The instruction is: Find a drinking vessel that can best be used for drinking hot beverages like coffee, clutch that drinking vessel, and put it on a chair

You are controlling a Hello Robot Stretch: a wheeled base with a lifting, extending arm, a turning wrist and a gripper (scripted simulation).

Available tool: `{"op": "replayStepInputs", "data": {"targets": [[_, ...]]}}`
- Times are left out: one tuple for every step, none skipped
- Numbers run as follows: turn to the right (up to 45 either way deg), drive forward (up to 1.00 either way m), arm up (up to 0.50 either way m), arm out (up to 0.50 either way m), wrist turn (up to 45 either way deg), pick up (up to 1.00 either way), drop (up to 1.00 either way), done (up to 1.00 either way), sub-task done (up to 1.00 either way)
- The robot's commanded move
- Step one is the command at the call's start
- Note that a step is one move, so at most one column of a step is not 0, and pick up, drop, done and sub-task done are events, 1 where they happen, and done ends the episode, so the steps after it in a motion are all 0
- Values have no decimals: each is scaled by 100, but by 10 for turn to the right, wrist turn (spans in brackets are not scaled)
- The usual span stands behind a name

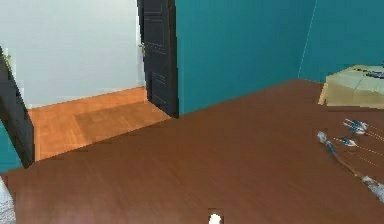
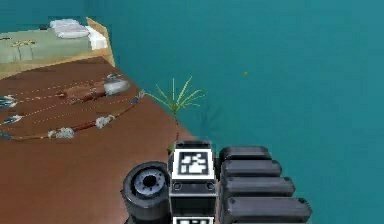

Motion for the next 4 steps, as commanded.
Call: {"op": "replayStepInputs", "data": {"targets": [[0,20,0,0,0,0,0,0,0],[450,0,0,0,0,0,0,0,0],[240,0,0,0,0,0,0,0,0],[-450,0,0,0,0,0,0,0,0]]}}
